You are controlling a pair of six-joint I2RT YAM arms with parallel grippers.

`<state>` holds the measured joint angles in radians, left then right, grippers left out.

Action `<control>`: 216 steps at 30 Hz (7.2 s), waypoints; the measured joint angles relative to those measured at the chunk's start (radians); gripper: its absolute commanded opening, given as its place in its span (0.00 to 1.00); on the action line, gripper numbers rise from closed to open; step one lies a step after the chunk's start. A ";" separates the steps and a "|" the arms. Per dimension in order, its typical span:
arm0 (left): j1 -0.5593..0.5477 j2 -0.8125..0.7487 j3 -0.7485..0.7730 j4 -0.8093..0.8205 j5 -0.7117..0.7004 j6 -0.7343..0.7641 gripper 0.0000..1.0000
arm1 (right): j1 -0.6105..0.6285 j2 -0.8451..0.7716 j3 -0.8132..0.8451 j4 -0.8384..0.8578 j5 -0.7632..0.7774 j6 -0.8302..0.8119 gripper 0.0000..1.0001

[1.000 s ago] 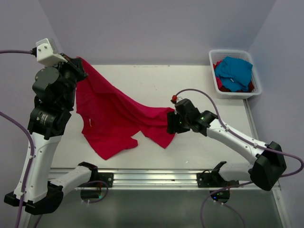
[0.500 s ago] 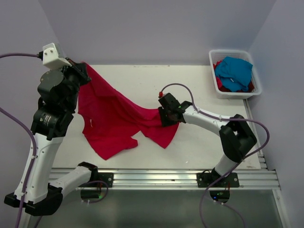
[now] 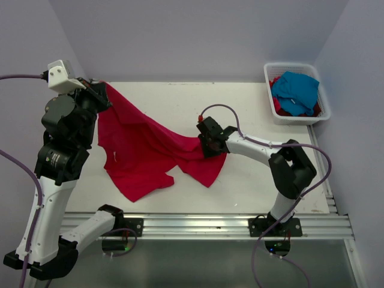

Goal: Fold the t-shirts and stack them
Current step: Flatten out the tshirt

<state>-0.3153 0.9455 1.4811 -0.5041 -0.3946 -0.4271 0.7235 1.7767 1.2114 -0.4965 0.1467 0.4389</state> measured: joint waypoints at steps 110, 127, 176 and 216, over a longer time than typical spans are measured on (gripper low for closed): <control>0.000 -0.014 -0.122 0.016 0.036 0.002 0.00 | -0.051 -0.167 0.111 -0.202 0.232 -0.080 0.00; 0.000 -0.213 -0.135 0.123 0.213 0.137 0.00 | -0.050 -0.886 0.090 -0.116 0.333 -0.161 0.00; -0.892 0.667 0.593 0.549 -0.479 1.165 0.00 | 0.055 -0.204 1.047 -0.171 0.617 -0.699 0.00; -1.506 0.589 0.267 1.667 -0.666 2.234 0.00 | 0.832 -0.389 0.488 1.392 1.075 -2.036 0.00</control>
<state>-1.8217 1.5345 1.7477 1.1625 -1.0603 1.8072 1.5558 1.3880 1.6997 0.8955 1.2213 -1.5974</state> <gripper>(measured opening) 0.009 0.007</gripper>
